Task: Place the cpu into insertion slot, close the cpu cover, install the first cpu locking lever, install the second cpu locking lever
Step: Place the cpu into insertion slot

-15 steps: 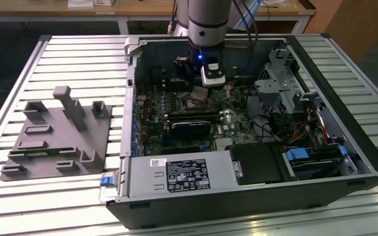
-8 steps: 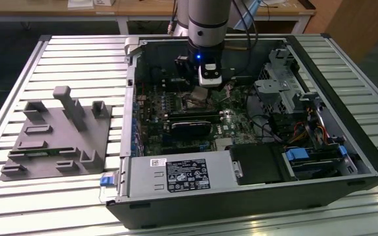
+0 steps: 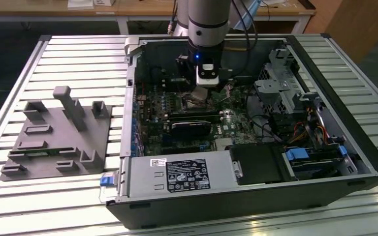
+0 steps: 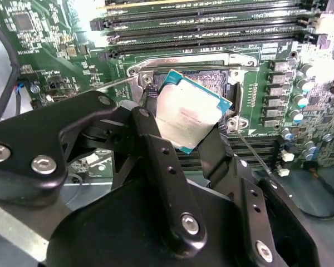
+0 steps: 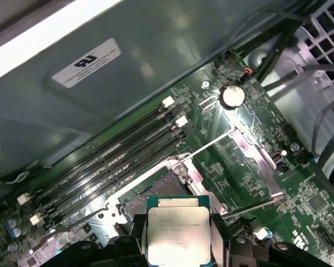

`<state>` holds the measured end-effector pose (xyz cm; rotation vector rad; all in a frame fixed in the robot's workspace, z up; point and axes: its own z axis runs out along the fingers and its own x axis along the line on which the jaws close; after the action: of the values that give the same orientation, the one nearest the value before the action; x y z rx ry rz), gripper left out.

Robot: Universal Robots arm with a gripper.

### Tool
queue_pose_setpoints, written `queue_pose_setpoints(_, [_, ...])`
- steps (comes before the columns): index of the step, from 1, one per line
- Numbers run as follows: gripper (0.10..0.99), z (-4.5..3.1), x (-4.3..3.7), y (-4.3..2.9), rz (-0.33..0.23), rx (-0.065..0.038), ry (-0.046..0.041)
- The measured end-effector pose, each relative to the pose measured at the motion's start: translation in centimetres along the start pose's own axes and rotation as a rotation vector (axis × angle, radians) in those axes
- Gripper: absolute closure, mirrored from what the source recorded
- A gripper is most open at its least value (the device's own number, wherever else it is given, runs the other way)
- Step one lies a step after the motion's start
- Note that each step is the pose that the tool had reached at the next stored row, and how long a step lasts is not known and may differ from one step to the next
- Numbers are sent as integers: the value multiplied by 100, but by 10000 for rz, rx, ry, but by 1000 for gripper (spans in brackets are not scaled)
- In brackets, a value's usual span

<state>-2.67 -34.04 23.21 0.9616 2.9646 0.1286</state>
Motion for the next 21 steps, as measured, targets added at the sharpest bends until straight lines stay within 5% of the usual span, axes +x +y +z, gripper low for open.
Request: queue_pose_setpoints(21, [545,16,0,-1,2600,-10,-223])
